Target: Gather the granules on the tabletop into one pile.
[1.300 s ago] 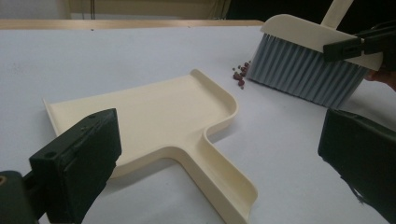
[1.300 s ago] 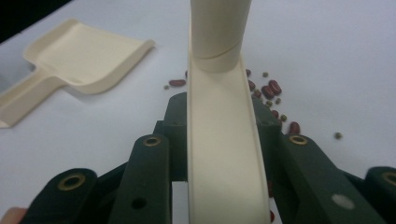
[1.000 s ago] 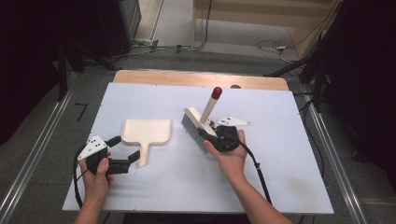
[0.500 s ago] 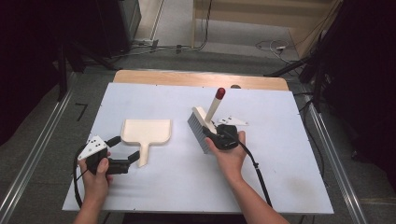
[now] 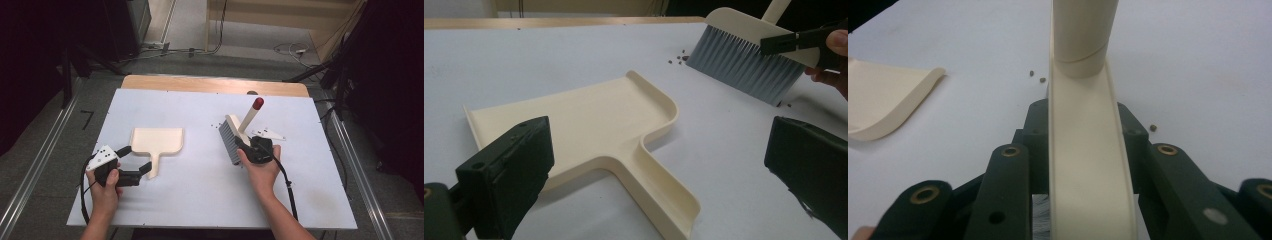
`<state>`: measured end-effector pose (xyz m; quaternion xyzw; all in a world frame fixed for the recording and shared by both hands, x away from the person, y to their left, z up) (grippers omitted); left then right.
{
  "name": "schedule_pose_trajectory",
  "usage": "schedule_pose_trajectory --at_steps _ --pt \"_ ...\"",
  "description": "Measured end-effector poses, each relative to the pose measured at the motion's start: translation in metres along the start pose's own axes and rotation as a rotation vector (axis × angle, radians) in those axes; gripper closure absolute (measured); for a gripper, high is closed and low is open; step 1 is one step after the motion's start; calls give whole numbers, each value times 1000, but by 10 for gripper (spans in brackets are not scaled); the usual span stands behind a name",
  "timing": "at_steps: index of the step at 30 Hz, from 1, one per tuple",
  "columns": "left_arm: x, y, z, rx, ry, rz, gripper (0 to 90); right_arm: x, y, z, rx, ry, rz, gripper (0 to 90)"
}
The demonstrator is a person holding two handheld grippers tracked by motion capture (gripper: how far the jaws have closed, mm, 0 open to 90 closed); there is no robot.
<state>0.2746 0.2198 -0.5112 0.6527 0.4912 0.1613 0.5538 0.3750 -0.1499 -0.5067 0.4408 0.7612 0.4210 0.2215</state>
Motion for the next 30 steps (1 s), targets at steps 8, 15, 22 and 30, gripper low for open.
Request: schedule_pose_trajectory --at_steps 8,15,22,30 --pt "1 0 -1 -4 0 0 0 -6 2 -5 -47 90 -7 656" --pt "0 0 0 0 -1 -1 0 -8 21 -39 -93 327 -236 656" --pt "-1 0 1 -2 0 -6 0 -18 5 -61 -6 515 -412 656" --pt "0 0 2 -7 5 -18 0 -31 -17 -41 -9 579 -551 656"
Point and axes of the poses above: each handheld gripper's, and its own axes: z roughly forward along the jaws, y roughly out of its top, x roughly to its left, the point moved 5 cm from there along z, roughly forward along the jaws, and after that the axes turned 9 degrees about -z, right-handed, at the moved point
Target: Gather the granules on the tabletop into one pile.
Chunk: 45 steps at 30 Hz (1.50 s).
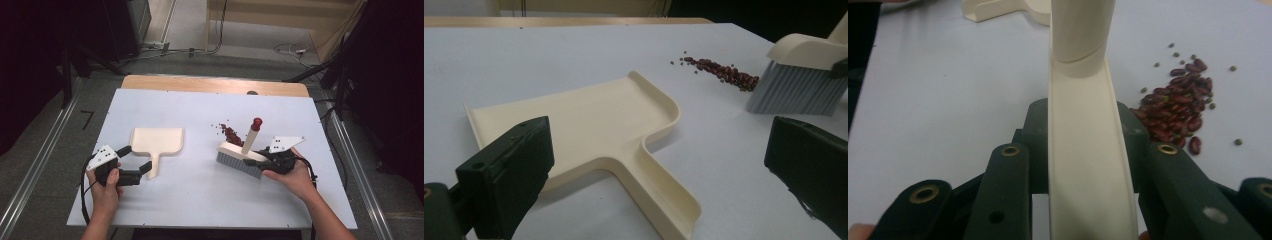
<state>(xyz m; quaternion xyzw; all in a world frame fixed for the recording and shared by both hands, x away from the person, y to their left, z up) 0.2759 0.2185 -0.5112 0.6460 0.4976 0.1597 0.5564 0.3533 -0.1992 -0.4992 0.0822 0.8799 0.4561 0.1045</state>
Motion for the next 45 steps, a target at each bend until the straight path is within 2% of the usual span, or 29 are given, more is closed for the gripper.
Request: schedule_pose_trajectory --at_steps 4,5,6,7,10,21,24,28,30,37,39,42,45 --pt "0 0 0 2 0 2 0 -11 -2 6 -20 -11 15 656" --pt "0 0 0 3 -1 3 0 -19 -4 9 -22 -18 38 656" --pt "0 -1 0 5 0 5 0 -19 -4 9 -22 -18 38 656" --pt "0 -1 0 6 -1 6 0 -24 -5 10 -21 -20 56 656" --pt "1 -1 0 11 -4 7 0 -30 -4 14 -18 -25 62 656" --pt "1 -1 0 8 -5 10 0 -46 1 25 2 -28 50 655" --pt "1 -1 0 10 -6 12 0 -54 2 26 -8 -43 39 656" --pt "1 -1 0 9 -7 12 0 -59 0 27 -24 -50 43 656" --pt "1 -1 0 11 -6 11 0 -61 -1 28 -25 -42 54 655" --pt "0 -1 1 9 -7 10 0 -68 5 28 -17 -60 63 656" --pt "0 -1 1 10 -6 9 0 -68 6 29 -18 -51 69 656" --pt "1 -1 0 11 -6 12 0 -67 8 26 -18 -28 109 656" --pt "1 -1 0 7 -6 9 0 -66 14 21 -23 -16 114 656"
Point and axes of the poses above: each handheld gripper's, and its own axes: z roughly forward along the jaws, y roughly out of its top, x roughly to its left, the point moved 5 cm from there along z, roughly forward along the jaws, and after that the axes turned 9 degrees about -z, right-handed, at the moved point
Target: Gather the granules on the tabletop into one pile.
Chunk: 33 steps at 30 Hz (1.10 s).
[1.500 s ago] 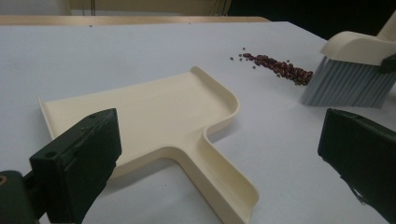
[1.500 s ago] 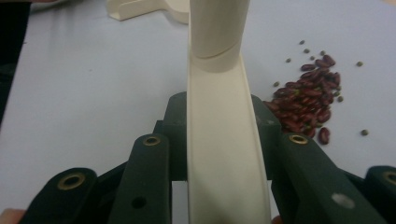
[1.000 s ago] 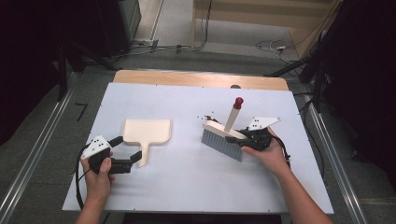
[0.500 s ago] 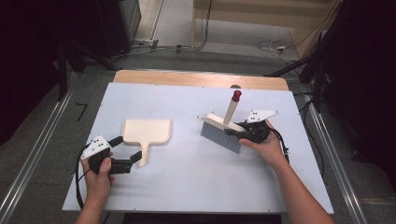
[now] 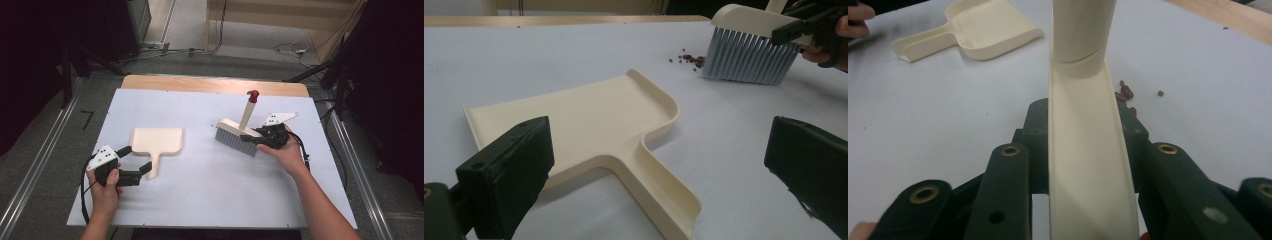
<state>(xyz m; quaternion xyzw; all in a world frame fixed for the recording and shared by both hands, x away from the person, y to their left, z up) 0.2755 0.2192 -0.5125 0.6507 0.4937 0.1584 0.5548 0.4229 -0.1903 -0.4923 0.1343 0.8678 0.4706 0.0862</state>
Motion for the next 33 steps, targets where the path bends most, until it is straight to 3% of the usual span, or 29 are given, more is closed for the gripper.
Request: schedule_pose_trajectory --at_steps 5,7,8,9,12,17,19,22,23,25,33 --pt "0 0 0 -1 1 2 0 -14 19 -12 -37 -21 -1 656" --pt "0 0 0 0 1 1 0 -29 28 -14 -35 -78 -5 656" --pt "0 0 0 -1 1 1 0 -42 32 -12 -20 -137 -32 656" --pt "0 0 0 -1 1 -1 0 -42 32 -12 -20 -137 -32 656" --pt "1 0 0 0 1 2 0 -64 35 4 47 -216 -63 656" --pt "3 -1 1 5 3 5 0 -76 30 22 89 -285 -85 656" --pt "3 -1 1 7 3 4 0 -77 24 29 104 -284 -92 656" --pt "4 -2 1 11 4 5 0 -66 20 31 70 -217 -62 656" --pt "4 -2 1 11 4 6 0 -66 20 31 70 -217 -62 656" --pt "5 -2 1 9 3 3 0 -57 17 29 74 -200 -95 656" --pt "1 -1 2 4 1 -1 0 -37 14 17 85 -158 -120 656"
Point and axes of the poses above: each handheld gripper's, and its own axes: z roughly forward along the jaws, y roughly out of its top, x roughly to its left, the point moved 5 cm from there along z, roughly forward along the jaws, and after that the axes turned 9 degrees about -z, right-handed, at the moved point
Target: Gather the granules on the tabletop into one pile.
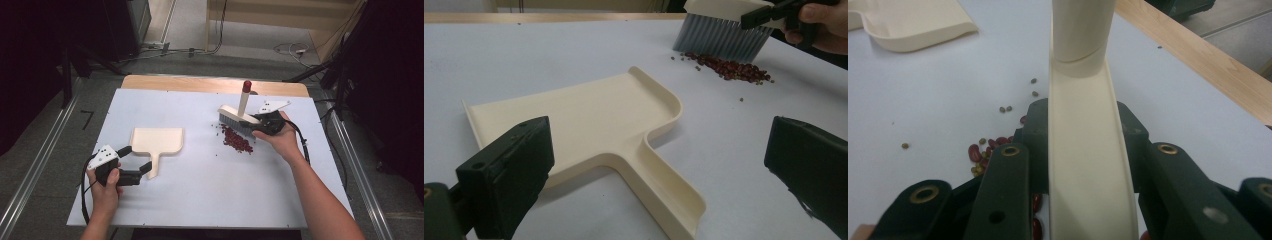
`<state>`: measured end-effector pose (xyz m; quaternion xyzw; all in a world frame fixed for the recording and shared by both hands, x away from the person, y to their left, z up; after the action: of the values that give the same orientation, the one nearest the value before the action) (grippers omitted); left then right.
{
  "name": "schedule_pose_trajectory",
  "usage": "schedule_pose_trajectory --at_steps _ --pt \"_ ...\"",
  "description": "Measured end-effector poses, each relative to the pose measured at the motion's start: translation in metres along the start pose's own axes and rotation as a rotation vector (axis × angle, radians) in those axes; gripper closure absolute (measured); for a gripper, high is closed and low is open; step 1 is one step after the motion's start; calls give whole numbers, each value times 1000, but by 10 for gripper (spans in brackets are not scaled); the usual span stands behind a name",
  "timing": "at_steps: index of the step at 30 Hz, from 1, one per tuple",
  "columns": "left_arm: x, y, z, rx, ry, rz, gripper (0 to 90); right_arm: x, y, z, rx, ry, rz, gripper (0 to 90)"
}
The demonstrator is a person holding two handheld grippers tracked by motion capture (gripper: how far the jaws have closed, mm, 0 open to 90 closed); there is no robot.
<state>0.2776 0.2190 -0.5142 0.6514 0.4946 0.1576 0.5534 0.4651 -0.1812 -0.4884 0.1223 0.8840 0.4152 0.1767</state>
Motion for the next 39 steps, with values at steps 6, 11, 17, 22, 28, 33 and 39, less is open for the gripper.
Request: schedule_pose_trajectory --at_steps 6,11,17,22,28,33,39 --pt "0 1 -1 -2 2 -3 0 -9 12 -7 -61 -27 10 656" --pt "1 0 0 2 -1 5 0 -23 8 9 -31 -107 12 656" --pt "4 0 0 1 1 6 1 -5 5 17 -10 -41 -15 656" --pt "3 0 1 4 2 7 6 9 4 11 0 -17 -37 656" --pt "1 1 0 -3 4 6 5 13 -1 0 -18 -27 -21 656" --pt "0 1 0 -4 3 6 6 16 13 -19 -80 -60 -3 656" --pt "1 1 1 0 5 5 6 62 46 -30 -111 -9 69 655"
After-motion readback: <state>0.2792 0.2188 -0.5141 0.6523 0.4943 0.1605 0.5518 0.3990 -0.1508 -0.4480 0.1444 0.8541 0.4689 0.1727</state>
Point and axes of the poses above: each handheld gripper's, and its own axes: z roughly forward along the jaws, y roughly out of its top, x roughly to its left, the point moved 5 cm from there along z, roughly forward along the jaws, and after that the axes turned 9 degrees about -z, right-handed, at the moved point
